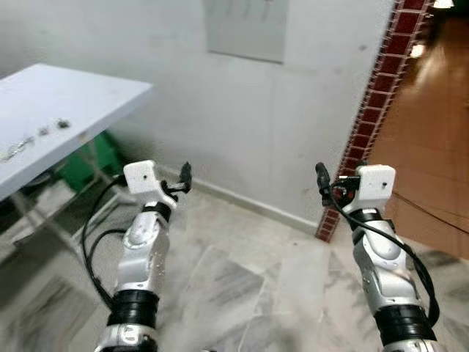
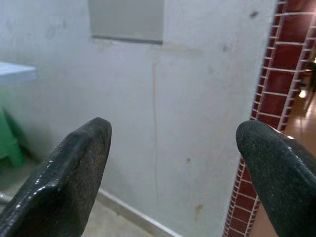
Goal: Hang keys on a hook
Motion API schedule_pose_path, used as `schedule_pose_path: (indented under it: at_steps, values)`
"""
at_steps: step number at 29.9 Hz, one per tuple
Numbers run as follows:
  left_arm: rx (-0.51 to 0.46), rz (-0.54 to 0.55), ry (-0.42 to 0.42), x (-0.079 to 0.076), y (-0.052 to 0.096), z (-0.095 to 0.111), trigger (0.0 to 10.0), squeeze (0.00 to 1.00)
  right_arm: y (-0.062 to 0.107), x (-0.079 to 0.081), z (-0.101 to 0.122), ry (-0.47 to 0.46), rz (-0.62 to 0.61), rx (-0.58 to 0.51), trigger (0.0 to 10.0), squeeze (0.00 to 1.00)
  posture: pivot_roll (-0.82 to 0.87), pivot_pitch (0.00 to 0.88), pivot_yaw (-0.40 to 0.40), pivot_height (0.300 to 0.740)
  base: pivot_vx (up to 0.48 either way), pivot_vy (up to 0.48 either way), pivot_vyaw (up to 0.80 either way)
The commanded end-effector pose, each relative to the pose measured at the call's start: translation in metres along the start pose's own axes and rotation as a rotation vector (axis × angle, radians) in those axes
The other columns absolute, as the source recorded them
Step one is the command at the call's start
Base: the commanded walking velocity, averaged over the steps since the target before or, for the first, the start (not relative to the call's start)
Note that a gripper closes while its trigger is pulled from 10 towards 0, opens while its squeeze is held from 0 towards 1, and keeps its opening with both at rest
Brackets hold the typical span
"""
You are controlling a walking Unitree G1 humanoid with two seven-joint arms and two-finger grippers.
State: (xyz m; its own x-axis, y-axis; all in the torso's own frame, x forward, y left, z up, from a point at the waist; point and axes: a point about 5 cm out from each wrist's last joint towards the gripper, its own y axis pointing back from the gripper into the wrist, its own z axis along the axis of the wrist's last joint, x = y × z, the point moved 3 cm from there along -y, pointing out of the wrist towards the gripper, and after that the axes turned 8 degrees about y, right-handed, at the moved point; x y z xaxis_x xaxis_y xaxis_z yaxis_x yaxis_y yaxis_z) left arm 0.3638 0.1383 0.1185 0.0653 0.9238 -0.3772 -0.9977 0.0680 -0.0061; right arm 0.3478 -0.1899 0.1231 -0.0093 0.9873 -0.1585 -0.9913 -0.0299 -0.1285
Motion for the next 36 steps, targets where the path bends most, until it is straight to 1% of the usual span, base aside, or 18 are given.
schedule_pose_path:
  at_steps: [1, 16, 26, 36]
  values:
    - [-0.018, 0.020, -0.023, 0.0073, -0.0004, 0.0084, 10.0, 0.00, -0.0037, 0.0061, 0.0046, -0.008, 0.018, -0.010, 10.0, 0.00, -0.03, 0.000, -0.018, 0.740, 0.000, 0.000, 0.80]
    - [-0.023, 0.030, -0.015, 0.0081, -0.0005, 0.0113, 10.0, 0.00, -0.0062, 0.0064, 0.0070, -0.009, 0.023, -0.014, 10.0, 0.00, -0.02, 0.000, -0.024, 0.740, 0.000, 0.000, 0.80]
    - [-0.025, 0.027, -0.023, 0.0093, 0.0022, 0.0112, 10.0, 0.00, -0.0042, 0.0041, 0.0057, 0.001, 0.029, -0.010, 10.0, 0.00, -0.02, 0.000, -0.028, 0.740, 0.000, 0.000, 0.80]
    - [-0.014, 0.022, -0.018, 0.0064, 0.0034, 0.0083, 10.0, 0.00, -0.0026, 0.0038, 0.0054, 0.006, 0.035, -0.007, 10.0, 0.00, -0.03, 0.000, -0.029, 0.740, 0.000, 0.000, 0.80]
